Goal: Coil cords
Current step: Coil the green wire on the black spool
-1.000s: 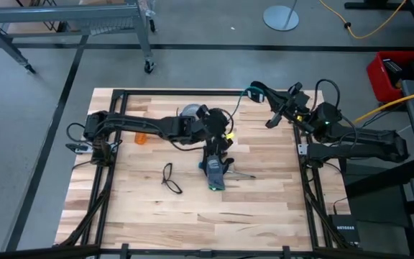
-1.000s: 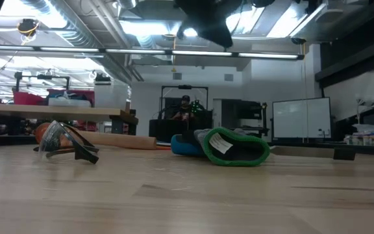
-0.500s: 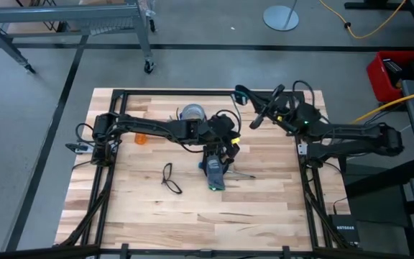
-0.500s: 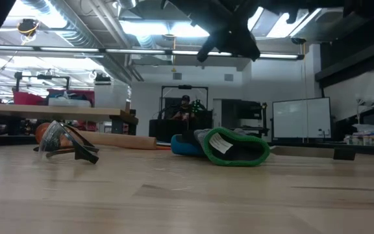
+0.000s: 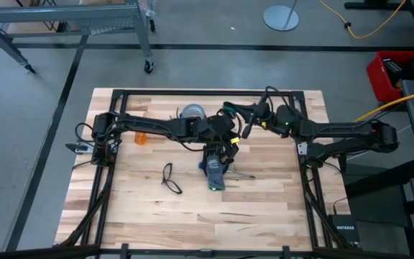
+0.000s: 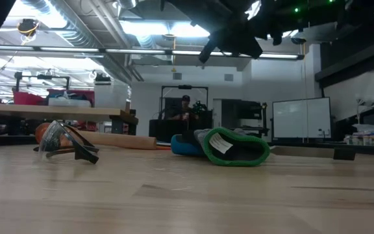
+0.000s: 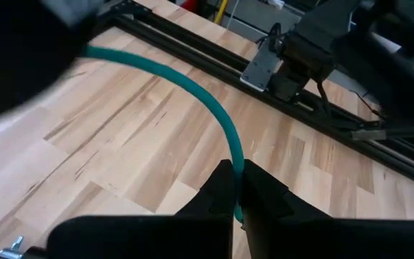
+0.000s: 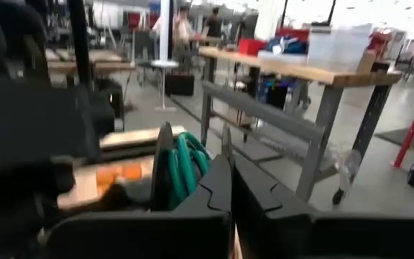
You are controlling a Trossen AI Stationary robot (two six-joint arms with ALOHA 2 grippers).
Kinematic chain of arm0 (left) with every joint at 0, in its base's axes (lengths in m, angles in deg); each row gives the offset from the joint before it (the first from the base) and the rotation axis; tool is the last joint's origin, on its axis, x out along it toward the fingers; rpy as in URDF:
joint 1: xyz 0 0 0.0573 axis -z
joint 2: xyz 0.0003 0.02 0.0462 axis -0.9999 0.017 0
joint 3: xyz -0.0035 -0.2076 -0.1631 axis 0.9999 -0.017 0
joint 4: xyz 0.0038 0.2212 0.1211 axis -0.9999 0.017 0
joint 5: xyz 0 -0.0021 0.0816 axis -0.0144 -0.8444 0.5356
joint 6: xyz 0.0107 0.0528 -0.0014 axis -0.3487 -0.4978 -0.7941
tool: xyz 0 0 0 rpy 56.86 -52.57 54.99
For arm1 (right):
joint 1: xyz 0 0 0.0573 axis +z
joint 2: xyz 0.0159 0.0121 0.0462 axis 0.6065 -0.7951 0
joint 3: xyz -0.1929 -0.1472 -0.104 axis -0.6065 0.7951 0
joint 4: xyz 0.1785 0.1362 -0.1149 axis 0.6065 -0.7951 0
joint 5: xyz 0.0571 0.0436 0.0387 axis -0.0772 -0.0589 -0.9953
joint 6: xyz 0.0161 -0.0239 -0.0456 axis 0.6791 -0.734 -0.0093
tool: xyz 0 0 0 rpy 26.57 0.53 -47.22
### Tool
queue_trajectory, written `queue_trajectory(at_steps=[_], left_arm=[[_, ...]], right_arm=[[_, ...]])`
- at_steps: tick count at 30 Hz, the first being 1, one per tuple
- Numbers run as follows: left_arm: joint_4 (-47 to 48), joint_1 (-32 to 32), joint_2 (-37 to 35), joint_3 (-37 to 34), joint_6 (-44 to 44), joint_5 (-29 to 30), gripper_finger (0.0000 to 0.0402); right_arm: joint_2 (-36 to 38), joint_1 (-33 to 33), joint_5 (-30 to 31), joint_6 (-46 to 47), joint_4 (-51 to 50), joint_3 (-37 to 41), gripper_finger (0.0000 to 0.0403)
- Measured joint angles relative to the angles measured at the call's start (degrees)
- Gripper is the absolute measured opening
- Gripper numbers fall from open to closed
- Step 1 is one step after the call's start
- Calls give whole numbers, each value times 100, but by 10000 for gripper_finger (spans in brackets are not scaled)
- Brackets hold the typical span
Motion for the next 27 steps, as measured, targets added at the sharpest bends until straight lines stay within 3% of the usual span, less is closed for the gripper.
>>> queue_trajectory(at_steps=[19,27], left_arm=[[156,-89,-278,4,-202,26,0],[705,-89,-538,4,-246,537,0]], right_arm=[[45,-2,-338,38,-2149,0,1],[453,-4,-685,273,-2597,0,1]])
